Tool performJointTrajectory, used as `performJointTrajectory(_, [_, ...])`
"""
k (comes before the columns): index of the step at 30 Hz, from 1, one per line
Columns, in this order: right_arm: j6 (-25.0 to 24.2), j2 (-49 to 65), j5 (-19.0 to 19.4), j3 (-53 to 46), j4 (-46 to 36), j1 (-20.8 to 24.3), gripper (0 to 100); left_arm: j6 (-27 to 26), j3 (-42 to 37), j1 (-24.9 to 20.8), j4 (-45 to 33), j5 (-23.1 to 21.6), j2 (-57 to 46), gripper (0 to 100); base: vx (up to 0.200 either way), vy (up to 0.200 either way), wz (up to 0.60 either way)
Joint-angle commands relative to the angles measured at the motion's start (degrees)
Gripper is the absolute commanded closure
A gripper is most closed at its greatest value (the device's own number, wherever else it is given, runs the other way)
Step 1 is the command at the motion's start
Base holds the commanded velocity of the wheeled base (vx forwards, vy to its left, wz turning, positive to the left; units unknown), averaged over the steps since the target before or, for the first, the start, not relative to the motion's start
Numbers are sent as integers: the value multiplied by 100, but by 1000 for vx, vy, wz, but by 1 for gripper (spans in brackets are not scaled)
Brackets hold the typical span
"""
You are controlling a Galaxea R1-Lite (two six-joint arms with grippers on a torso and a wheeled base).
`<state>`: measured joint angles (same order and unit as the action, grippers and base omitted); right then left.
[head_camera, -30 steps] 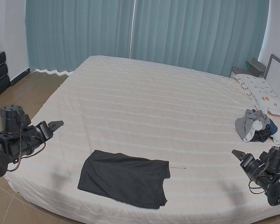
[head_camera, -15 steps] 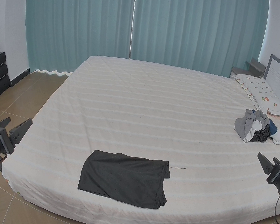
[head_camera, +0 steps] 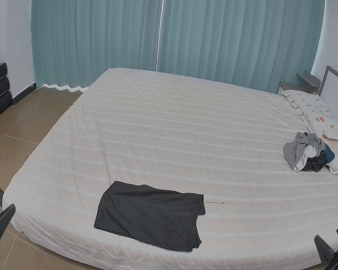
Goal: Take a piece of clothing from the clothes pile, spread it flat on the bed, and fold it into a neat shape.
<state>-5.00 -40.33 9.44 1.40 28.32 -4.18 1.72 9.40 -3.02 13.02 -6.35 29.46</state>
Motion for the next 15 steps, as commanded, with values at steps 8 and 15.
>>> performJointTrajectory(8, [1229, 4033, -205, 554, -4080, 401, 0, -980, -290, 267, -1706, -173, -2797, 0, 0, 0, 0])
performJointTrajectory(15, [1115, 4033, -1119, 36, -2937, 418, 0, -787, -922, 276, -1188, -147, -2929, 0, 0, 0, 0])
